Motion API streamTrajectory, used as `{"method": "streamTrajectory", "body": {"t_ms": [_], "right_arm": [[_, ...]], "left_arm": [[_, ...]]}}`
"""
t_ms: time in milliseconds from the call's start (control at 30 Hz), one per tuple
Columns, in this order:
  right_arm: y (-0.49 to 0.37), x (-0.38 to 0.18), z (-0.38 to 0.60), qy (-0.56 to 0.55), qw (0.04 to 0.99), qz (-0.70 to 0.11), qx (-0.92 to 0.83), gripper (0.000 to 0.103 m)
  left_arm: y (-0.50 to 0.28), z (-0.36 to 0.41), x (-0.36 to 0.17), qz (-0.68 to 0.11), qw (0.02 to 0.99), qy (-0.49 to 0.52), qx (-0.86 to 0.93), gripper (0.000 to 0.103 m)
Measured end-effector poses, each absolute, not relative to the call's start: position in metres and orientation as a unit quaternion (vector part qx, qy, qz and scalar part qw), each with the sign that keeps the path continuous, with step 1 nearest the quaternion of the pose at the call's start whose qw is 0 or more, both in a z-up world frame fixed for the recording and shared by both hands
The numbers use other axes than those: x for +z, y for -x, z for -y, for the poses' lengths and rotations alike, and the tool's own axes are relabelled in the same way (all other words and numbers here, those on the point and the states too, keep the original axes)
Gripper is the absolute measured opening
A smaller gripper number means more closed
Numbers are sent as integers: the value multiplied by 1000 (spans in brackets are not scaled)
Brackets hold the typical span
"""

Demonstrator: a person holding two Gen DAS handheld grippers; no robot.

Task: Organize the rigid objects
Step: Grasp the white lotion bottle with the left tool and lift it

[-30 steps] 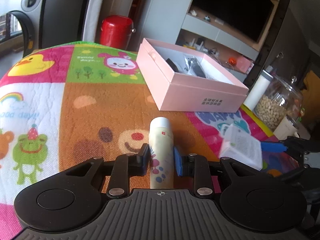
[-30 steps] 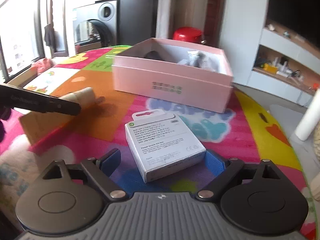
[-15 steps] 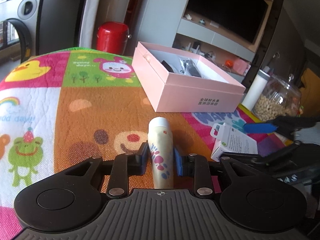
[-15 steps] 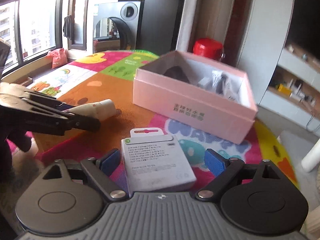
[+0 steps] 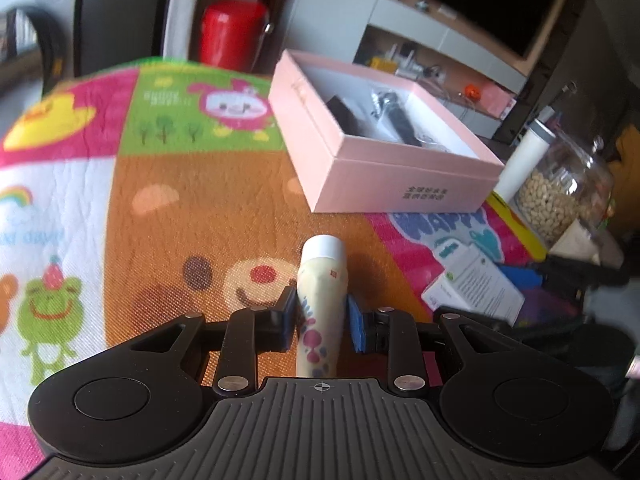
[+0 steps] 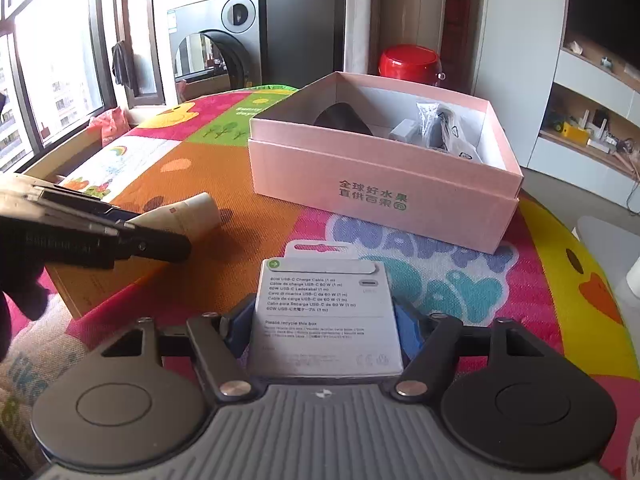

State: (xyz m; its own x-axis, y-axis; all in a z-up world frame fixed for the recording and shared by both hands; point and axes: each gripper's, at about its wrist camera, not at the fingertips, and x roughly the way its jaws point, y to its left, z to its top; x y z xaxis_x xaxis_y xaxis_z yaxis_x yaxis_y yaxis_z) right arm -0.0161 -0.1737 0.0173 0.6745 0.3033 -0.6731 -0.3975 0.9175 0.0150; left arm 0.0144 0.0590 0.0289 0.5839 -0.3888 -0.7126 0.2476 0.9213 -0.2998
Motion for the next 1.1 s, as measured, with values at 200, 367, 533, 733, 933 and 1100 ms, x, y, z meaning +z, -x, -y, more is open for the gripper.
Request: {"method": "streamTrajectory", "body": {"t_ms": [200, 367, 533, 733, 933, 1100], "right_arm": [[18, 16, 174, 65, 914, -352, 190, 72], [19, 17, 174, 64, 916, -349, 189, 69], [27, 23, 178, 63, 916, -352, 180, 69], [54, 51, 186, 87, 934, -307, 159, 69], [65, 71, 196, 80, 947, -279, 136, 69], [71, 76, 201, 76, 950, -274, 130, 69]], "left_arm": [[-20, -55, 29, -426, 883, 85, -177, 30], [-13, -57, 26, -407, 891, 83, -186, 30], [-2, -55, 23, -381, 903, 63, -188, 30], [17, -47, 21, -351, 918, 34, -184, 30], [35, -53, 23, -349, 911, 55, -215, 29], [50, -58, 37, -330, 916, 59, -219, 29]]}}
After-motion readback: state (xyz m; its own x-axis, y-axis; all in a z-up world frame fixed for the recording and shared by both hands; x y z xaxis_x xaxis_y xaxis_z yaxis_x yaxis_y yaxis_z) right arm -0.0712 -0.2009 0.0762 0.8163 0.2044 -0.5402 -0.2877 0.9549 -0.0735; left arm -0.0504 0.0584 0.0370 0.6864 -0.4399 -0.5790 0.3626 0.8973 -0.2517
